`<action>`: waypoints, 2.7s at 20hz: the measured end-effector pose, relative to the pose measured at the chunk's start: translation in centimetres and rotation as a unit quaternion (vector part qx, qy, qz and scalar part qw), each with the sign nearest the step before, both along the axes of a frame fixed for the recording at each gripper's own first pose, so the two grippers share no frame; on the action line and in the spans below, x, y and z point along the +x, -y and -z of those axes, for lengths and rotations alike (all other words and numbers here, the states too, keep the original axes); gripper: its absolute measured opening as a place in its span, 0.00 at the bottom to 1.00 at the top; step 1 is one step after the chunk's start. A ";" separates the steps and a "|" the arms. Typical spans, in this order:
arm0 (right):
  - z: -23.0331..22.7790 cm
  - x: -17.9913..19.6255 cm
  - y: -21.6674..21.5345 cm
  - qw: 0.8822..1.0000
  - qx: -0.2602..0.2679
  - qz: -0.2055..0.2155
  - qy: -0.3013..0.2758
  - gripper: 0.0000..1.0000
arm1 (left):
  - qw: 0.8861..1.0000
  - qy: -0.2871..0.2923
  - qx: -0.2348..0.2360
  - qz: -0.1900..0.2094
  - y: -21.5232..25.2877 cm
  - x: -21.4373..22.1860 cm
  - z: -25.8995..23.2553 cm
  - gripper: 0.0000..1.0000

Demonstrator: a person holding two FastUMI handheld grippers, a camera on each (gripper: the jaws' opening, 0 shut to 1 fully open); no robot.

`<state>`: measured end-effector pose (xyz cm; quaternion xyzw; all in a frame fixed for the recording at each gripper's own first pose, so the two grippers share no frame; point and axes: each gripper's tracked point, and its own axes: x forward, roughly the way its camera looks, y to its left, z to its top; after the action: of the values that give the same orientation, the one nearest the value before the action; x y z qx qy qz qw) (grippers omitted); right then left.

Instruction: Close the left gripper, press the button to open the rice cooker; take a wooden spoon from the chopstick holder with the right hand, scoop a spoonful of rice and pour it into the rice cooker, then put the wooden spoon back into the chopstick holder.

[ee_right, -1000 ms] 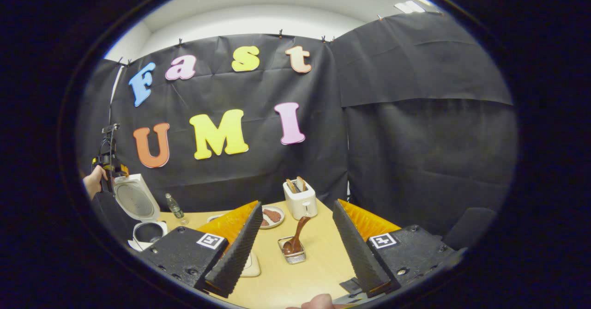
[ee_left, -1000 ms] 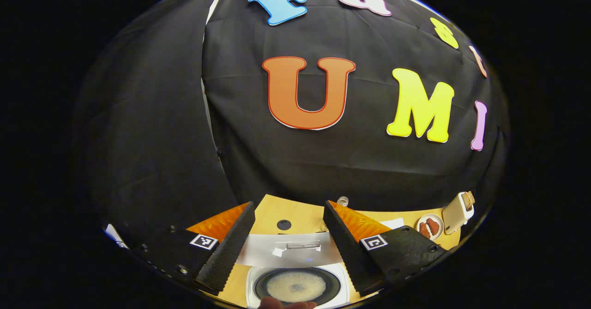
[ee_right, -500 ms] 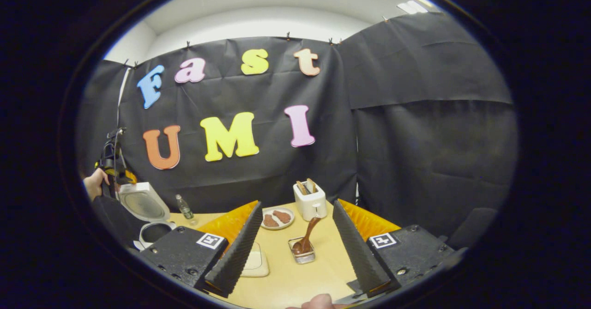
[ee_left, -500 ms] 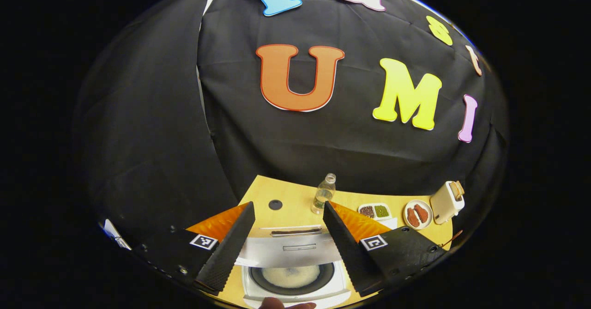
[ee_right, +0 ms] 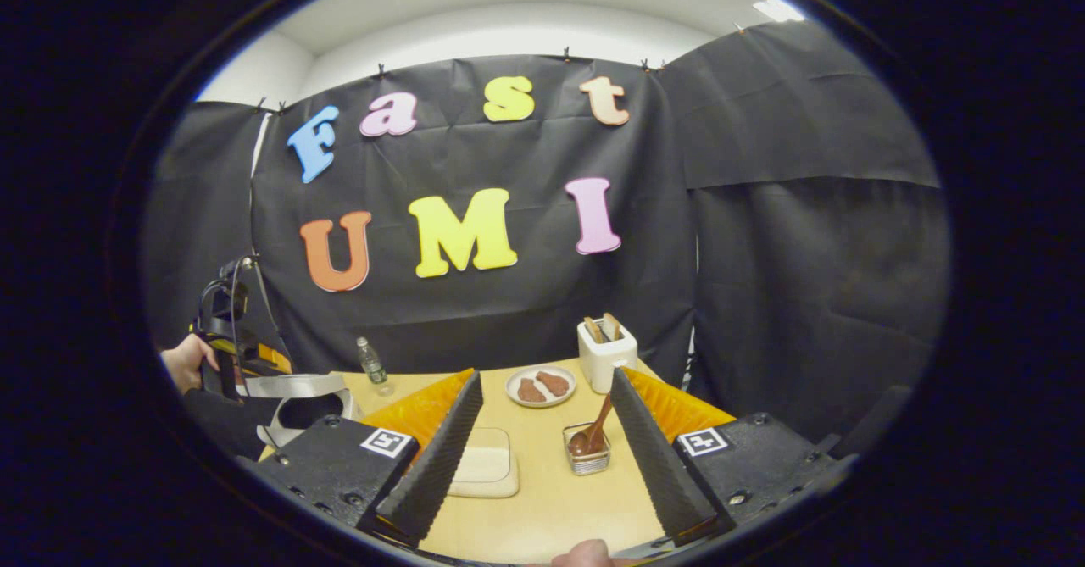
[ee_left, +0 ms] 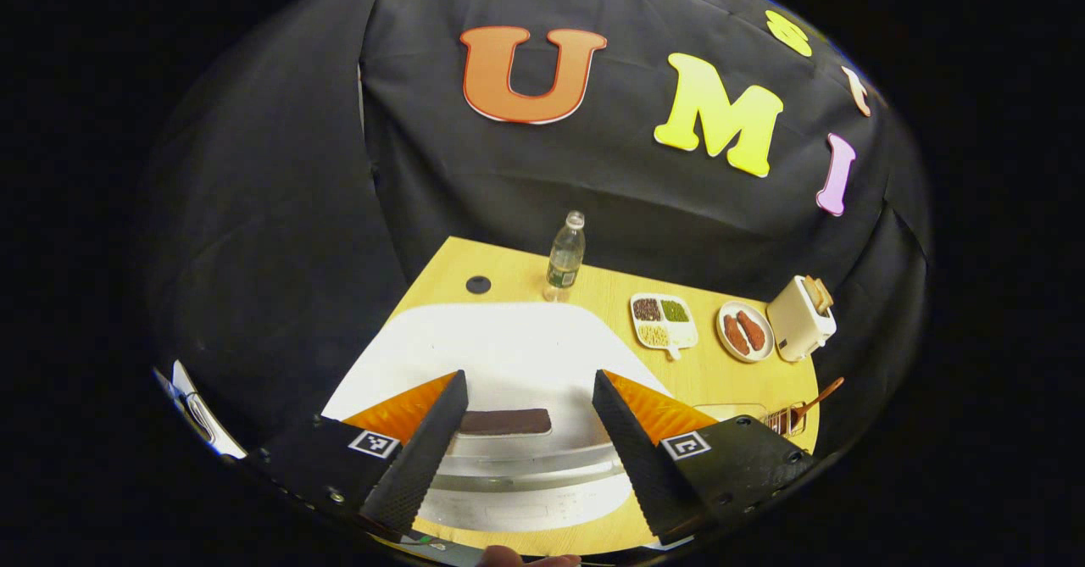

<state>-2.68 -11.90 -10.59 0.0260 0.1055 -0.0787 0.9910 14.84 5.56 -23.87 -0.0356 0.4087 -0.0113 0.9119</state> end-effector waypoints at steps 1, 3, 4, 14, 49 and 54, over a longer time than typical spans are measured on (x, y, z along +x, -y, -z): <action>0.4 0.5 -0.4 1.000 -0.003 -0.011 -0.007 0.98 | 1.000 -0.009 -0.004 -0.003 0.0 -0.6 0.7 0.97; 0.7 1.5 -1.4 0.999 -0.008 -0.032 -0.016 0.98 | 1.000 -0.020 -0.013 -0.008 0.0 -1.7 1.9 0.97; 0.7 1.9 -2.1 0.999 -0.011 -0.043 -0.019 0.98 | 1.000 -0.024 -0.016 -0.013 0.1 -1.9 2.5 1.00; 1.1 5.6 -7.9 0.990 -0.026 -0.131 -0.034 0.99 | 0.998 -0.038 -0.034 -0.025 0.3 -4.6 4.4 0.97; 5.4 11.6 -9.4 0.970 0.061 -0.227 -0.065 0.98 | 0.995 0.070 0.049 -0.058 0.5 -6.1 7.1 0.98; 5.8 11.8 -8.0 0.972 0.063 -0.217 -0.065 0.99 | 0.989 0.112 0.079 -0.051 0.2 -5.4 5.0 0.96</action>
<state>9.14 -3.91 -16.36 0.0600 0.1773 0.1435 0.9718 9.46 5.35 -28.87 0.0170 0.3016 0.0640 0.9511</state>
